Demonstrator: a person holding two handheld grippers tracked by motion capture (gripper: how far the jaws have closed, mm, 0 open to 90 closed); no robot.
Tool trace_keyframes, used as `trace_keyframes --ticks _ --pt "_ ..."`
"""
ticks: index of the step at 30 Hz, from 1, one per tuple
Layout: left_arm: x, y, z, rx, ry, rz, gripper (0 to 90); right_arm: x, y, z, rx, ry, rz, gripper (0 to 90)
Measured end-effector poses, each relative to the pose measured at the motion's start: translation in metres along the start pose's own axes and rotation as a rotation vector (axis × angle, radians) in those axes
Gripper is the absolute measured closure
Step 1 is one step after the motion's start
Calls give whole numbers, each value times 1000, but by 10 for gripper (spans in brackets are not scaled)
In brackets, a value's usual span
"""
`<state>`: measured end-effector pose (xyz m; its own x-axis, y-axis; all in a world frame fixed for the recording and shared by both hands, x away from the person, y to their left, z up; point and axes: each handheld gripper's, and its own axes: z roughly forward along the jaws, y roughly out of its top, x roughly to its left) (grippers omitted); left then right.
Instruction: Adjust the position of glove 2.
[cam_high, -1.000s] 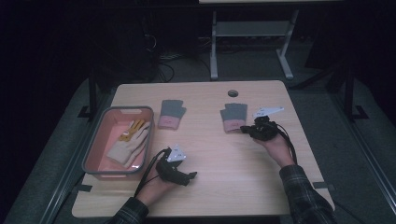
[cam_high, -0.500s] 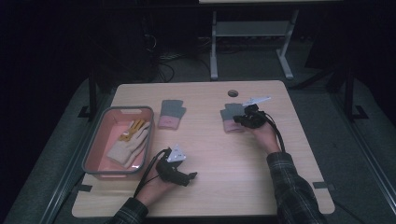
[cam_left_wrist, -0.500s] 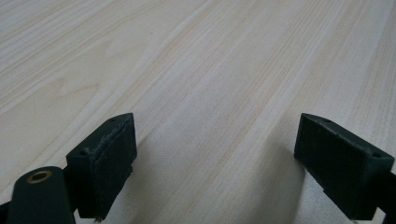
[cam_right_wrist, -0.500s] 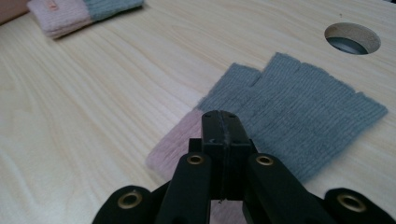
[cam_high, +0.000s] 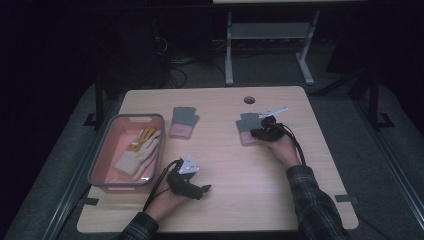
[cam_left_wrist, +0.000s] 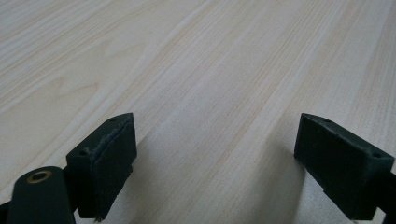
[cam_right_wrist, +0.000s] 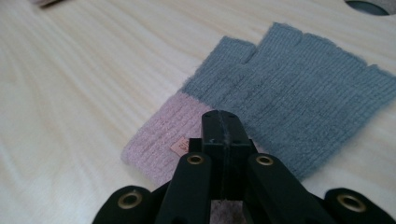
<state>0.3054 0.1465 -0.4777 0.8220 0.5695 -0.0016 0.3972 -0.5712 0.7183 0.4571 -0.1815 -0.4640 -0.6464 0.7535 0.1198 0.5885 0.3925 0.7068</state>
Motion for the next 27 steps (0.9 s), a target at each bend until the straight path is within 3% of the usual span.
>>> trace_keyframes --ticks 11,15,22,27 --pt "0 0 0 0 0 -1 122 24 -23 -24 37 32 -45 900" --pt "0 0 0 0 0 -1 123 30 -32 -31 35 47 -40 900" --pt "0 0 0 -1 0 -1 122 49 -47 -45 46 64 -86 900" --pt "0 0 0 -1 0 -1 123 60 -59 -55 49 75 -89 900"
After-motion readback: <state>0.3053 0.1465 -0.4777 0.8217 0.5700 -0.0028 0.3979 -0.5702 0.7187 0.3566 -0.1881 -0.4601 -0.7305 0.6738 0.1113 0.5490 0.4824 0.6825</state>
